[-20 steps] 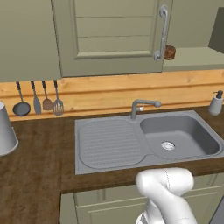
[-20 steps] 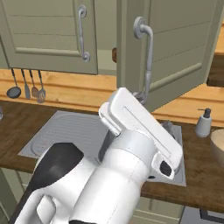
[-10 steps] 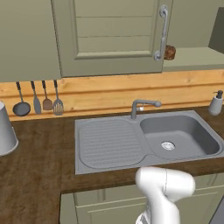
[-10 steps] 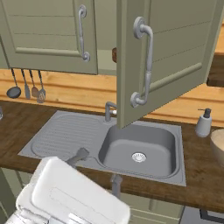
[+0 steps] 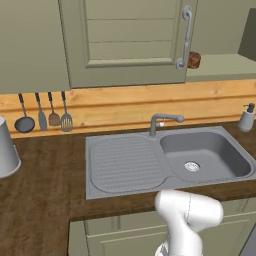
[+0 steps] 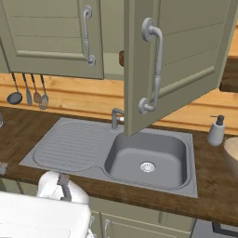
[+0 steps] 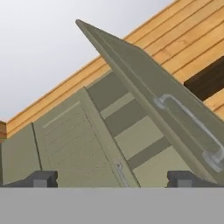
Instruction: Open the cabinet, pick up the bread from the cabinet and place it in the basket. Then move the basket to the dining counter.
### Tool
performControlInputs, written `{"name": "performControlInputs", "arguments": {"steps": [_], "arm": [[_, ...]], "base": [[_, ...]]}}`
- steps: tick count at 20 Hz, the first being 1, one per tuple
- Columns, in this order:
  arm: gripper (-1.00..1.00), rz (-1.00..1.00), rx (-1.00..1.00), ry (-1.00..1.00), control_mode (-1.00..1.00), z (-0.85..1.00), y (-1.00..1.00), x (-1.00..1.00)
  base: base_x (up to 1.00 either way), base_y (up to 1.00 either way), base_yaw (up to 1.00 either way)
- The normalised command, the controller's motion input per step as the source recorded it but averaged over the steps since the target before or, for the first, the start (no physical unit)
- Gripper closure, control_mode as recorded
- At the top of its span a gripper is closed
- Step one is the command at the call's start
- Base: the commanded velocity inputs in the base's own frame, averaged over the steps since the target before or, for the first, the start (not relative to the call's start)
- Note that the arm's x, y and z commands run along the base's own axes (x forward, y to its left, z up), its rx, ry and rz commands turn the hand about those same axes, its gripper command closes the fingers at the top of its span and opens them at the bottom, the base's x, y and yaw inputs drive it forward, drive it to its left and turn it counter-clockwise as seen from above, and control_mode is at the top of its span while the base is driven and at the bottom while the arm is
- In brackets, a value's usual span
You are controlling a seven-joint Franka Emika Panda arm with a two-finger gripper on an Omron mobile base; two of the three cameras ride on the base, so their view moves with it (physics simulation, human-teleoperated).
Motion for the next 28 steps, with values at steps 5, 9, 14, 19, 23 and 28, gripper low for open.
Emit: {"name": "performControlInputs", "arguments": {"steps": [5,9,14,19,23,28], "arm": [[-1.0,-0.09,-0.31,-0.05,-1.0,0.1,1.0,0.51],[-1.0,-0.17,-0.28,0.0,-1.0,0.01,1.0,0.54],[-1.0,-0.26,-0.2,0.08,-1.0,0.01,1.0,0.67],[-1.0,-0.22,-0.05,0.27,-1.0,0.01,0.8,0.98],[-1.0,-0.09,0.0,0.24,-1.0,0.12,0.03,1.0],[-1.0,0.0,0.02,0.13,-1.0,0.16,-0.52,0.87]], "base": [[0.0,0.0,0.0],[0.0,0.0,0.0],[0.0,0.0,0.0],[0.0,0.0,0.0],[0.0,0.0,0.0],[0.0,0.0,0.0]]}}
